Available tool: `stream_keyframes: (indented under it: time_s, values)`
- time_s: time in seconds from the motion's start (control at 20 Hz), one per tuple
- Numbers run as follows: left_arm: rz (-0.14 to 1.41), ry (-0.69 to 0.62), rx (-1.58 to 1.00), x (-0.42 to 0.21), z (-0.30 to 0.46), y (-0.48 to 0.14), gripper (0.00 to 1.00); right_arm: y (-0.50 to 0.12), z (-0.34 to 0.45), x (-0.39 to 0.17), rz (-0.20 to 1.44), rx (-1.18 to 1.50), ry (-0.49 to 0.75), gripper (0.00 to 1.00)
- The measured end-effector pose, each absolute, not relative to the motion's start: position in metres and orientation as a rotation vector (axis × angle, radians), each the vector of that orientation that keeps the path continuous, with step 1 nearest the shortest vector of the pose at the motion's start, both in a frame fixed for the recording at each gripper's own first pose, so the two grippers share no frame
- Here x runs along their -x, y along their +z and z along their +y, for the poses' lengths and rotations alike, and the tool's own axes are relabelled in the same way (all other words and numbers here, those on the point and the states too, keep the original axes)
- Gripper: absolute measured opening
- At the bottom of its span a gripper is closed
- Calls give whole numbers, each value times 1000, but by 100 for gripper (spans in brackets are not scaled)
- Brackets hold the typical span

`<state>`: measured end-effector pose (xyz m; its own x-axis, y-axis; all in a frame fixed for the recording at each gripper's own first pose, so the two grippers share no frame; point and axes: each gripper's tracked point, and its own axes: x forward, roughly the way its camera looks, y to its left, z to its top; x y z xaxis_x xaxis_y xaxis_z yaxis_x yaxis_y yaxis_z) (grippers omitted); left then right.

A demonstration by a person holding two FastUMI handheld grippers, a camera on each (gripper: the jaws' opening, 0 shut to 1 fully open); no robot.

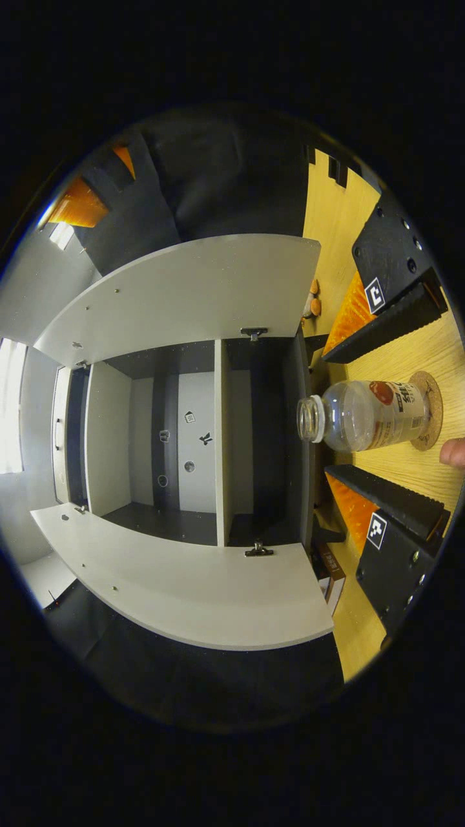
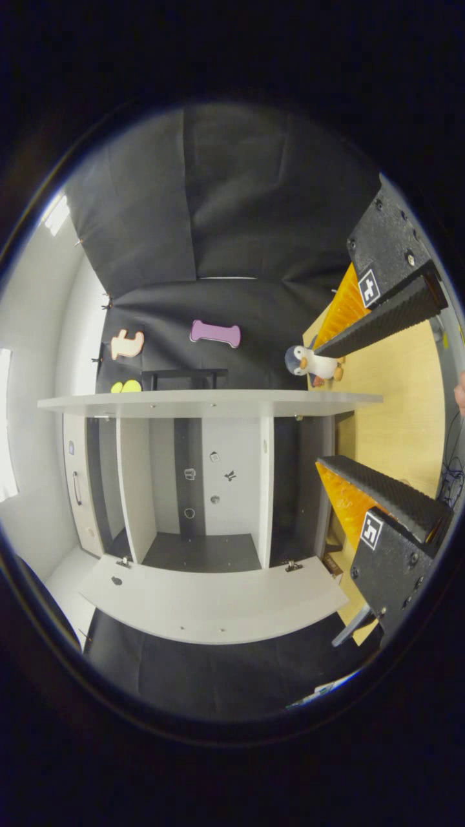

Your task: Grasp the bottle in the cabinet with the left hand and place it on the coaster, then close the right door with the right hand and the left door with the left hand.

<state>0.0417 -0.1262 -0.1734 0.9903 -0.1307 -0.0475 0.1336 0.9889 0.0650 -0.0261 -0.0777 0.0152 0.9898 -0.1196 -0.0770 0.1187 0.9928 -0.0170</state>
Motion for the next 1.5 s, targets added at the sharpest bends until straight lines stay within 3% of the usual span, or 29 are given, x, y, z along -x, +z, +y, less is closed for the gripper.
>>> stream_keyframes:
  time_s: [0.15, 0.2, 0.4, 0.7, 0.8, 0.85, 1.2, 1.25, 1.3, 1.5]
  values:
    - [26, -129, -49, -36, -115, -133, 95, 15, -75, 24, 67, 15, -106, 99]
    - [30, -134, -43, -35, -112, -121, 95, 17, -75, 22, 58, 18, -103, 96]
    - [46, -147, -25, -32, -99, -73, 95, 21, -75, 15, 19, 4, -87, 99]
    - [30, -99, -61, -37, -74, -11, 95, 35, -93, -5, -34, 2, -90, 96]
    - [41, -101, -89, -39, -71, -2, 95, 46, -104, -14, -56, 6, -93, 99]
    - [49, -106, -92, -38, -71, 1, 95, 54, -109, -18, -67, 6, -94, 96]
    - [43, -87, -62, -19, -67, 9, 95, 131, -167, -58, -152, -32, -119, 99]
    - [45, -81, -54, -17, -66, 8, 95, 144, -178, -65, -163, -24, -136, 95]
    - [46, -75, -47, -15, -65, 7, 95, 155, -189, -72, -177, -14, -151, 99]
    - [42, -49, -49, -4, -59, 7, 95, 179, -209, -100, -196, -10, -166, 99]
